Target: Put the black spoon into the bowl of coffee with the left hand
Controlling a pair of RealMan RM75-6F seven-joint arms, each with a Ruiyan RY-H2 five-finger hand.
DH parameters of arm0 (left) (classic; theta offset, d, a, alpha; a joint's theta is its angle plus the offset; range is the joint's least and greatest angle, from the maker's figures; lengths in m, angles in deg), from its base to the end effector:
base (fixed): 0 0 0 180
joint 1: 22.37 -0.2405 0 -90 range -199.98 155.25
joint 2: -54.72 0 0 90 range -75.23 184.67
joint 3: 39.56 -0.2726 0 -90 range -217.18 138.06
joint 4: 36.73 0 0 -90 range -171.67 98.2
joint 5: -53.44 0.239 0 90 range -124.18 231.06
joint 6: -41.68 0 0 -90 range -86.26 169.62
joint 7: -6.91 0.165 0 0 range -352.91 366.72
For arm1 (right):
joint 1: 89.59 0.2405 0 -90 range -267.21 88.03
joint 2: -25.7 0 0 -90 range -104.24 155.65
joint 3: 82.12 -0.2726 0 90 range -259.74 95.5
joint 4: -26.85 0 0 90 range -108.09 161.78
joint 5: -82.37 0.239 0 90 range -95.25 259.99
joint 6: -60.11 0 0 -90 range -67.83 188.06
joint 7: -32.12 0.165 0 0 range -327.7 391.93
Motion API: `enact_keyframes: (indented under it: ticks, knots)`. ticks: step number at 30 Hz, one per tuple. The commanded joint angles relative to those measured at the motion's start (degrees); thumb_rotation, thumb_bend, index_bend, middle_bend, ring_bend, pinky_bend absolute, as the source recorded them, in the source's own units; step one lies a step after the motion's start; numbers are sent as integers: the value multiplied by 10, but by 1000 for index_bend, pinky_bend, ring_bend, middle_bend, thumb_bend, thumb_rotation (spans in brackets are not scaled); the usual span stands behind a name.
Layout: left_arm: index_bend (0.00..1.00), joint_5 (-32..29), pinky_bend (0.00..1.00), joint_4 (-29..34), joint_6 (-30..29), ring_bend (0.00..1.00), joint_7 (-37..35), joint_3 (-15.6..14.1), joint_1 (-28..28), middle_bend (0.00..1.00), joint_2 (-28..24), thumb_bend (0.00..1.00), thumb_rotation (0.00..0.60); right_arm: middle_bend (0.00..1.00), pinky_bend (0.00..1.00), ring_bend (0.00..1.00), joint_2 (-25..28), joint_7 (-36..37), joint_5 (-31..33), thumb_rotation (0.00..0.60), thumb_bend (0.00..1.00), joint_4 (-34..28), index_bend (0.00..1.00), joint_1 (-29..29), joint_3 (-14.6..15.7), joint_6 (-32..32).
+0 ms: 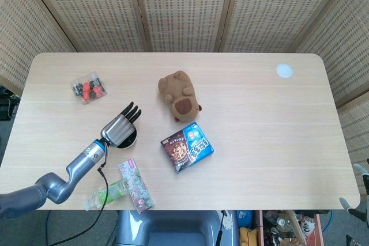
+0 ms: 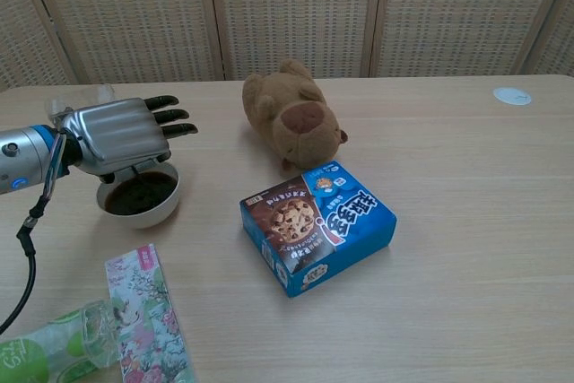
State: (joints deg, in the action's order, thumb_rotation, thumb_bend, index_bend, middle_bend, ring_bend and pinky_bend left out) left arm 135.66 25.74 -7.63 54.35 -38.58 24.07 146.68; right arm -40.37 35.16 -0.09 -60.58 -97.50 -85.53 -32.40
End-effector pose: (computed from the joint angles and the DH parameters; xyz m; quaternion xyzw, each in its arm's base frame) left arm -0.2079 0.4059 -0.0720 -0.8729 0.0593 -0.1362 0.4648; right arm -0.3887 -0.1245 0.1626 0.5022 -0.4148 0.3487 0.6739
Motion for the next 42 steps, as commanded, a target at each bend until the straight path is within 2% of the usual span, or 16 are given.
enact_keyframes:
  ticks: [1,7,12,27,42]
  knots:
    - [698,-5,0,-10,3,0,3,6,6,80,10,394,600,134,135,0,0,0,0,600,261,1,210,-1,0,-1]
    - [700,-14,0,-34,11,0,8,13,15,80,20,394,600,134,135,0,-1,3,2,600,262,2,210,-4,0,-3]
    - [702,-18,0,-43,12,0,9,7,11,80,19,394,600,134,135,0,-2,4,2,600,261,4,210,-5,0,-2]
    - [706,-16,0,5,8,0,-2,-4,4,80,1,394,600,134,135,0,-4,5,1,600,261,6,210,-3,-2,0]
    - [706,-28,0,-37,7,0,5,9,13,80,22,394,600,134,135,0,-1,4,3,600,261,2,210,-5,-3,0]
